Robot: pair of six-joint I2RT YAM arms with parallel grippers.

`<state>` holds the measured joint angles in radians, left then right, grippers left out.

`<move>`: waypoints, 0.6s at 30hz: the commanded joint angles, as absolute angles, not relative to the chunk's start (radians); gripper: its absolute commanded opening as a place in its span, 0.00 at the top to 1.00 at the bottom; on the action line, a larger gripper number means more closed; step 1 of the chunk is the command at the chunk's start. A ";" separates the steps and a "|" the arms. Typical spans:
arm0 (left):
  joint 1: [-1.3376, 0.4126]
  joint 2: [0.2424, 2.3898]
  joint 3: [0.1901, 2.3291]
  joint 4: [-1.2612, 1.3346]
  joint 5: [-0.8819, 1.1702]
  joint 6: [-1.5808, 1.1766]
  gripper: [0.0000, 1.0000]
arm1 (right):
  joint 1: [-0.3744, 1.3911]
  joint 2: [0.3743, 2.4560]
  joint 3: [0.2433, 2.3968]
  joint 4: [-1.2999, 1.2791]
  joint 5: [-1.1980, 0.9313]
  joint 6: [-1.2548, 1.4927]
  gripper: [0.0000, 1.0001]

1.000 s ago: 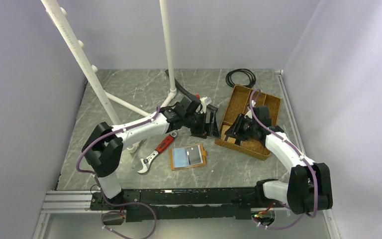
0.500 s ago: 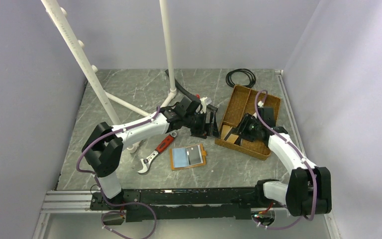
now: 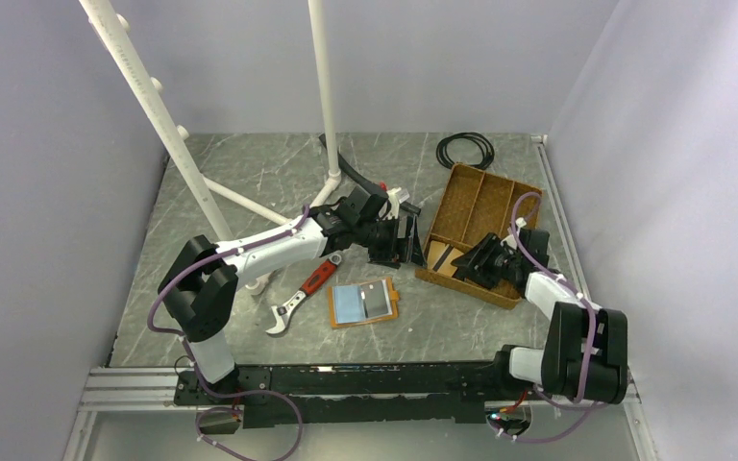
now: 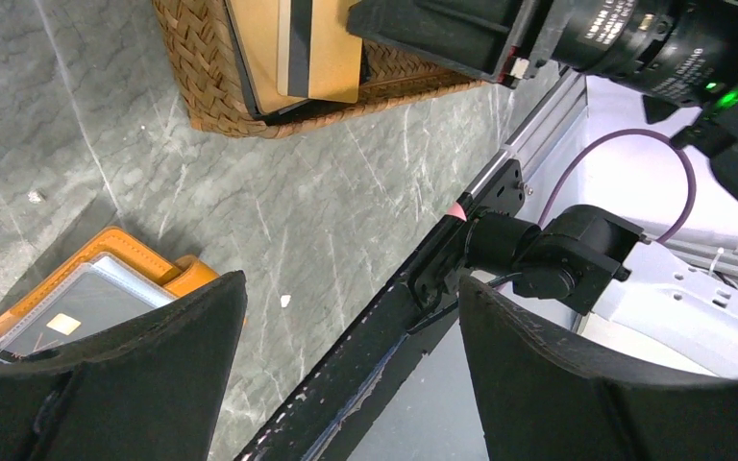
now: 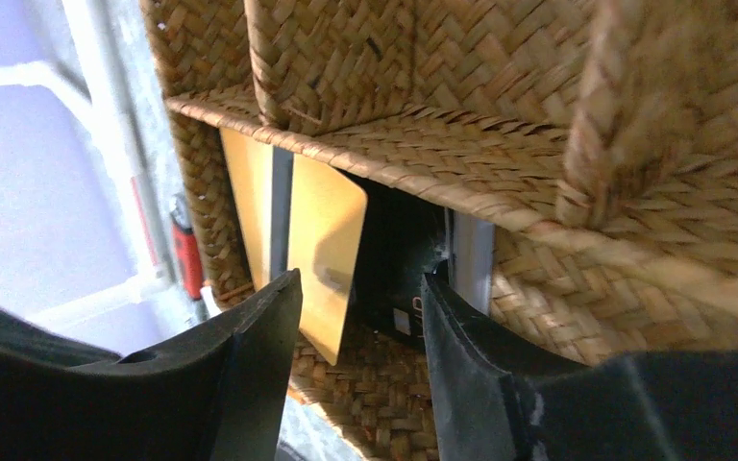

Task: Put the credit cards into the card holder
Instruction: Pick up the credit card from the storage box.

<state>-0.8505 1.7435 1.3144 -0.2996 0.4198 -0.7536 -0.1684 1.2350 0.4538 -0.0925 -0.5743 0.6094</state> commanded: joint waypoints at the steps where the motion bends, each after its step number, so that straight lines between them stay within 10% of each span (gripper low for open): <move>1: -0.855 1.687 1.316 -0.277 0.445 -0.765 0.14 | -0.181 1.281 0.413 0.141 -0.694 0.676 0.50; 13: -0.857 1.640 1.295 -0.287 0.432 -0.772 0.14 | -0.189 1.313 0.353 0.330 -0.667 0.777 1.00; 18: -0.857 1.593 1.280 -0.348 0.398 -0.744 0.14 | -0.190 1.217 0.390 0.187 -0.636 0.725 1.00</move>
<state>-0.8524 1.6726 1.2911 -0.3092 0.4206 -0.7563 -0.1844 1.2964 0.3603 0.2447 -0.6884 0.7677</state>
